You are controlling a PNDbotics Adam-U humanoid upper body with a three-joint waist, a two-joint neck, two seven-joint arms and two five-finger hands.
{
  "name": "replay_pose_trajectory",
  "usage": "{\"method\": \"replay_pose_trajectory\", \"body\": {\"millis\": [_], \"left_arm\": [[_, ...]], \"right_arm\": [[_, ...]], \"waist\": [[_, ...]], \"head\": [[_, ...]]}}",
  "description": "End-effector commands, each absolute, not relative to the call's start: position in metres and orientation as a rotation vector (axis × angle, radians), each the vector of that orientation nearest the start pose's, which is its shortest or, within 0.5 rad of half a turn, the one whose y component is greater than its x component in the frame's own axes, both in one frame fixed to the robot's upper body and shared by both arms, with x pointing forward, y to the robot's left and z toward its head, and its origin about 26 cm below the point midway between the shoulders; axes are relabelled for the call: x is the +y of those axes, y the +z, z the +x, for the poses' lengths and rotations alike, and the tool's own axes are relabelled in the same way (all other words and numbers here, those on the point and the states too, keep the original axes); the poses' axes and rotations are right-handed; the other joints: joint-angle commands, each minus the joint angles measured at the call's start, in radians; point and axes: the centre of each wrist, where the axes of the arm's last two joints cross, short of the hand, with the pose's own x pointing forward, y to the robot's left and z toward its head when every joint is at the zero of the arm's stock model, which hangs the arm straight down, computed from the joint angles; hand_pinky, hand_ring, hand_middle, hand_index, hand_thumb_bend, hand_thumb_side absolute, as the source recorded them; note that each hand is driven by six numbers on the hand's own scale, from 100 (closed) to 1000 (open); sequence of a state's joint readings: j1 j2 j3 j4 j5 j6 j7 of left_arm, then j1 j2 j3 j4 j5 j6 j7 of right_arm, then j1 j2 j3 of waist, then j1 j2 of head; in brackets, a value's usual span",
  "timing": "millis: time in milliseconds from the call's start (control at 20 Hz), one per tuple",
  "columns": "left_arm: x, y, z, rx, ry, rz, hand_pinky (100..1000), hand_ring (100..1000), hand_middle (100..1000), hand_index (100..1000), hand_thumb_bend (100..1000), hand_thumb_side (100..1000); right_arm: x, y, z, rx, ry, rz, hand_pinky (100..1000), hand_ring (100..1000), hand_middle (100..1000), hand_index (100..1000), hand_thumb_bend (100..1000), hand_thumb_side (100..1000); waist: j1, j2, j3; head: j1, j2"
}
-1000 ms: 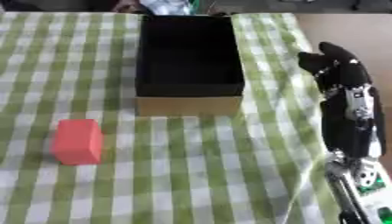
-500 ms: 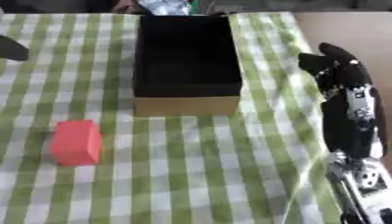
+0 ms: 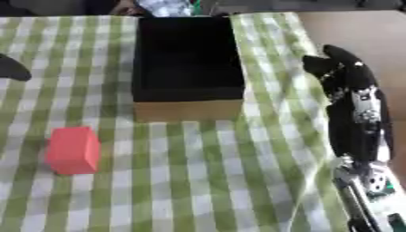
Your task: Pick up objects on the table and place them in the box.
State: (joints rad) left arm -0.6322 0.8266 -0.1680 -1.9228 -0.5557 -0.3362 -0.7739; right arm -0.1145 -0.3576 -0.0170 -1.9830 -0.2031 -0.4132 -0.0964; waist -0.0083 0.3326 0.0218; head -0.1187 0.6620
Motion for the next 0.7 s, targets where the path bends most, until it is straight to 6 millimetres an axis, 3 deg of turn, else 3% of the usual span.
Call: {"method": "replay_pose_trajectory", "body": {"millis": [50,350,700], "left_arm": [[0.269,0.316,0.314,1.589,2.744,-1.039,702,832,816,945,1000,954],[0.262,0.309,0.311,1.400,2.721,-1.048,687,838,820,969,1000,949],[0.258,0.309,0.314,1.637,2.694,-1.082,680,804,786,949,969,1000]], "right_arm": [[-0.289,0.158,0.279,-2.515,0.166,-0.002,847,796,597,825,100,863],[-0.288,0.158,0.279,-2.511,0.170,0.005,848,796,595,824,100,864],[-0.287,0.156,0.278,-2.503,0.173,0.004,849,796,594,824,100,864]], "waist": [[0.017,-0.023,0.000],[0.015,-0.021,0.000],[0.014,-0.025,0.008]], "head": [[-0.002,-0.006],[-0.002,-0.008],[-0.002,-0.008]]}}
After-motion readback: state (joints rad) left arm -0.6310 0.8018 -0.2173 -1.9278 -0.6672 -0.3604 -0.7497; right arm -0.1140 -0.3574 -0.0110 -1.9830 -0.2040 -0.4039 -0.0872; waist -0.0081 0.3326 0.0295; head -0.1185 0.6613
